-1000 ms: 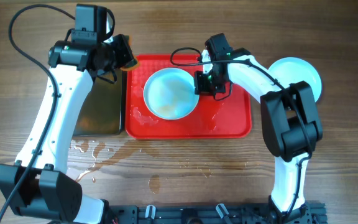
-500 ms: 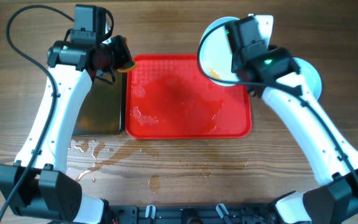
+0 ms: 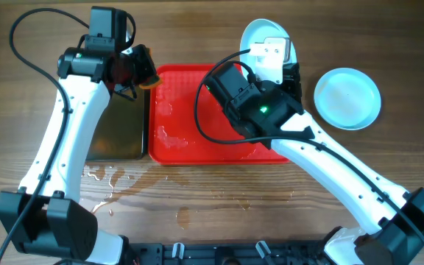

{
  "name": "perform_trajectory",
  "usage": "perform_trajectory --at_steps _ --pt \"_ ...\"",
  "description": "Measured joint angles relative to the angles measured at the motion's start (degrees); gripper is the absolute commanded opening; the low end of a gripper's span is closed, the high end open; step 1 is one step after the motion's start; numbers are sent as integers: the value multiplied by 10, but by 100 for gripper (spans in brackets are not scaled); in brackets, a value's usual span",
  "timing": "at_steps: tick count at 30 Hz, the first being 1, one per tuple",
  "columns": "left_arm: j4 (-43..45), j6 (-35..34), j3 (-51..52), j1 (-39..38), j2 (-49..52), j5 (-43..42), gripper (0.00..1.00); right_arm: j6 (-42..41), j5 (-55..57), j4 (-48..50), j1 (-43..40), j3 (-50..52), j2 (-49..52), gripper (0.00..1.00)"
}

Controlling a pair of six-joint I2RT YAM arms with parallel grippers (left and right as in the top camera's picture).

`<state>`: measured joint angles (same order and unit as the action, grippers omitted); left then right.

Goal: Clean dirty plates on tray and stack at the side

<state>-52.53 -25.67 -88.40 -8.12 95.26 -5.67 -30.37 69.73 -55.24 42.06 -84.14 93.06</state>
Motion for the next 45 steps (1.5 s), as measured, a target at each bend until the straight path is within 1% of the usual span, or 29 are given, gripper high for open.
perform_trajectory --at_steps 5,7,9,12,14,18,20,24,25,27,30,33,35,38,42,45 --pt "0 0 0 0 0 0 4 -19 0 0 -3 0 0 4" --pt "-2 0 0 0 0 0 4 -26 -5 25 -15 2 0 4" --pt "-4 0 0 0 0 0 4 20 -27 94 -27 4 0 4" --pt "-2 0 0 0 0 0 4 37 -43 106 -20 4 0 4" --pt "-2 -2 0 0 0 0 4 37 -97 108 -31 4 0 4" --pt "-2 -4 0 0 1 0 4 37 -259 89 -130 4 0 4" --pt "-2 -4 0 0 1 0 4 36 -333 72 -204 4 1 4" --pt "-2 -4 0 0 1 0 4 37 -487 57 -376 4 1 4" --pt "-2 -4 0 0 1 0 4 36 -526 58 -431 4 1 4" --pt "-2 -4 0 0 1 0 4 36 -575 76 -538 12 1 4" --pt "-2 -4 0 0 1 0 4 36 -606 121 -631 63 2 4" --pt "-2 -4 0 0 1 1 4 36 -620 177 -653 106 7 4" --pt "-2 -4 0 0 1 2 4 37 -624 195 -654 125 18 4" --pt "-3 -4 0 0 1 3 4 37 -632 197 -654 135 69 4" --pt "-6 -4 0 0 1 4 4 37 -634 187 -654 135 105 6" --pt "-7 -4 0 0 1 7 4 45 -656 186 -654 135 117 27"
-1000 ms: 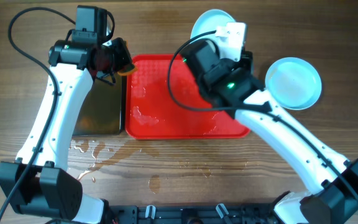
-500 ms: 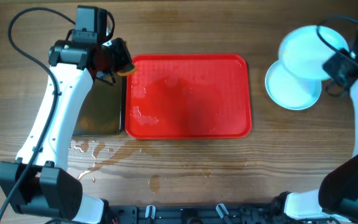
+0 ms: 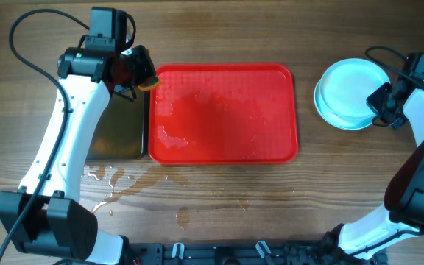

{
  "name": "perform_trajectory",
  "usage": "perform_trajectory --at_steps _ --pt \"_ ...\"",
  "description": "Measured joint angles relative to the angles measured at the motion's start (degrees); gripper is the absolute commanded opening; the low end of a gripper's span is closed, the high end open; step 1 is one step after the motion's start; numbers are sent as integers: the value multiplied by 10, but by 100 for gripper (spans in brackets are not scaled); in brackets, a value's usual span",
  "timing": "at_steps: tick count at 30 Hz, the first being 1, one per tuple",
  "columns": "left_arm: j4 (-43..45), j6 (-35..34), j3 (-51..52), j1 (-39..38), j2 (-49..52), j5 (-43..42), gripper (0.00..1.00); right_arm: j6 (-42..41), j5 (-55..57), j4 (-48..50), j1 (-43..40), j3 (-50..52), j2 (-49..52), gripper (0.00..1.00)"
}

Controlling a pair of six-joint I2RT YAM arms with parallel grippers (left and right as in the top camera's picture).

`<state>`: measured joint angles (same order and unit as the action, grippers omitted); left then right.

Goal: Clean dirty plates on tray and stack at the side

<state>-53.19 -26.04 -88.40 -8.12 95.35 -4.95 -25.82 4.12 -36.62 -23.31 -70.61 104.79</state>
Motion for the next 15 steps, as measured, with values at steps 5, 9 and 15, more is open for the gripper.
perform_trajectory --at_steps 5,9,15 --pt "-16 0 0 0 0 17 4 34 -71 -54 0 -8 -1 36" --pt "-49 0 0 1 0 43 4 58 -97 -122 15 -48 -47 44" --pt "-56 0 0 27 0 70 4 69 -144 -131 114 -68 -101 58"
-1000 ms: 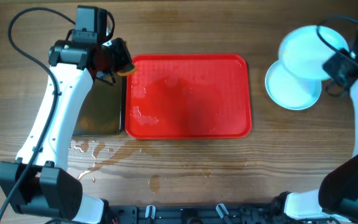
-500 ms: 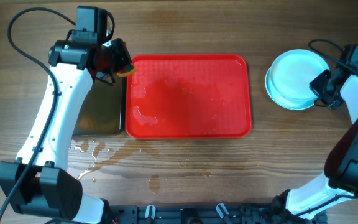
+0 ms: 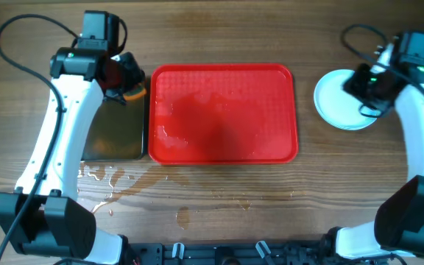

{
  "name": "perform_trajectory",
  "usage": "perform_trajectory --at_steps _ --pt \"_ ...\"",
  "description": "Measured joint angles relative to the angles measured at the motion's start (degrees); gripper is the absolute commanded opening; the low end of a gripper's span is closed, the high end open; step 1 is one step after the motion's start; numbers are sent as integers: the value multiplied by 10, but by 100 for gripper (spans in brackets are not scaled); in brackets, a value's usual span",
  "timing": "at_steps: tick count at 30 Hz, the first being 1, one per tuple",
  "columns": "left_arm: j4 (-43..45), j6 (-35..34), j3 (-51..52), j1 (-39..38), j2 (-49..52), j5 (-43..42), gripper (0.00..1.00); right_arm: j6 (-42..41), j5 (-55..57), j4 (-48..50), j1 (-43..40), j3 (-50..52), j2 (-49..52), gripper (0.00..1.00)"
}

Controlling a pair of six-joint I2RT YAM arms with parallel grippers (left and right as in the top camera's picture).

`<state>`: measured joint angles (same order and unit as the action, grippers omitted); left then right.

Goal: Clean dirty plates on tray and stack at the side

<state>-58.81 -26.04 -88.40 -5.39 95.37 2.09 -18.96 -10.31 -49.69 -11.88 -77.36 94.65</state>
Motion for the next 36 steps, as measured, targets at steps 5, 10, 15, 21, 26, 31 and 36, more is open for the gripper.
perform_trajectory --at_steps 5,10,15,21,26,31,36 --pt "43 0 42 31 18 24 4 5 -8 28 110 1 0 77" --pt "113 0 126 33 79 26 4 5 -6 30 156 1 0 78" --pt "146 0 146 33 115 26 25 5 -4 30 160 1 0 78" --pt "153 -2 146 33 119 26 84 5 -3 31 160 1 0 78" --pt "75 0 115 33 91 25 100 11 -2 29 160 1 0 77" --pt "70 0 69 32 -98 -6 100 22 -1 11 159 0 -100 100" --pt "66 0 66 32 -182 -16 100 40 7 25 158 -8 -335 100"
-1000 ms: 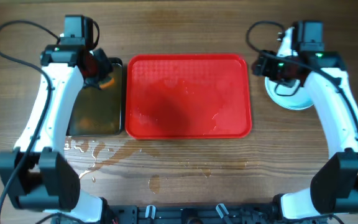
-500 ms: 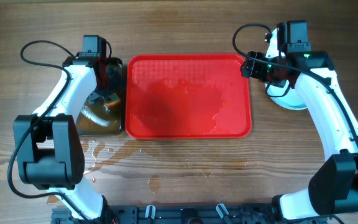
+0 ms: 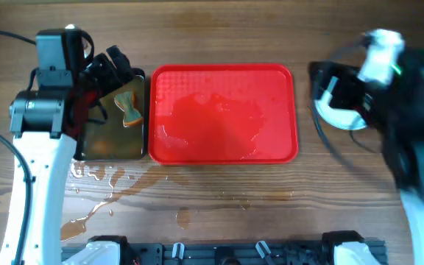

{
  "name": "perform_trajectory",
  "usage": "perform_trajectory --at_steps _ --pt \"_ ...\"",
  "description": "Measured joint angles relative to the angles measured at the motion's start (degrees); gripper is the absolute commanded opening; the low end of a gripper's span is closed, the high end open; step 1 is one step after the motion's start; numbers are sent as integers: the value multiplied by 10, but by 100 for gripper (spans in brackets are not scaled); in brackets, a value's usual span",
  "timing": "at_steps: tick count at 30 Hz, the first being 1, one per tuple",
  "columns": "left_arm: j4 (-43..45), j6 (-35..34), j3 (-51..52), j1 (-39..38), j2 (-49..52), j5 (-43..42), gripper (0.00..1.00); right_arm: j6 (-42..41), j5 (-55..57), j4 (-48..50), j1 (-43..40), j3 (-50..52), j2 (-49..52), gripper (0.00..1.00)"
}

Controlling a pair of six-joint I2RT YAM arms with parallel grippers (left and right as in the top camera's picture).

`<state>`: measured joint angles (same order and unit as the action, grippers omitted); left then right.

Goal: Clean dirty plates on tray and stack at the side

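Only the overhead view shows. The red tray (image 3: 223,114) holds no plates, just a film of water. The pale blue plates (image 3: 342,116) lie stacked to its right, mostly covered by my right arm. That arm is smeared by motion, and its gripper (image 3: 328,87) hangs over the stack's left edge, its jaws unreadable. An orange sponge (image 3: 129,109) lies loose in the dark pan (image 3: 112,140) left of the tray. My left gripper (image 3: 116,65) sits at the pan's far edge, open and clear of the sponge.
Puddles of water (image 3: 98,195) spread over the wooden table in front of the dark pan and the tray. Cables loop from both arms at the far left and far right. A black rail runs along the near table edge.
The sponge left my left gripper and now lies in the dark pan; the left arm has shifted left. My right arm has moved and is now blurred over the plate stack.
My right gripper first held a plate at the tray's far edge while the left held the sponge at the tray's far left corner. Then the tray was bare and the right gripper was by the stack. The left gripper then carried the sponge over the pan, where it now lies.
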<state>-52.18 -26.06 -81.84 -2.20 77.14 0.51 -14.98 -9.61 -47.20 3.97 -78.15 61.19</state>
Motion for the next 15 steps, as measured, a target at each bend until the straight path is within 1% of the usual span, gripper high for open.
perform_trajectory --at_steps 2,5,6,9,12,14,15 --pt "-1 0 0 0 -1 0 100 2 0 11 0 -6 -96 100" --pt "-1 0 0 0 -1 -2 100 2 0 1 0 -9 -196 100" --pt "-1 0 0 0 -1 -3 100 2 0 -2 0 -10 -214 100" --pt "-1 0 0 0 -1 -4 100 2 1 -30 0 -10 -255 100" --pt "-2 0 0 0 -1 -4 100 12 11 -96 0 -10 -268 100" --pt "-1 0 0 0 -1 -4 100 16 26 -103 0 -3 -268 100" --pt "-1 0 0 0 -1 -4 100 17 35 -88 0 11 -272 100"
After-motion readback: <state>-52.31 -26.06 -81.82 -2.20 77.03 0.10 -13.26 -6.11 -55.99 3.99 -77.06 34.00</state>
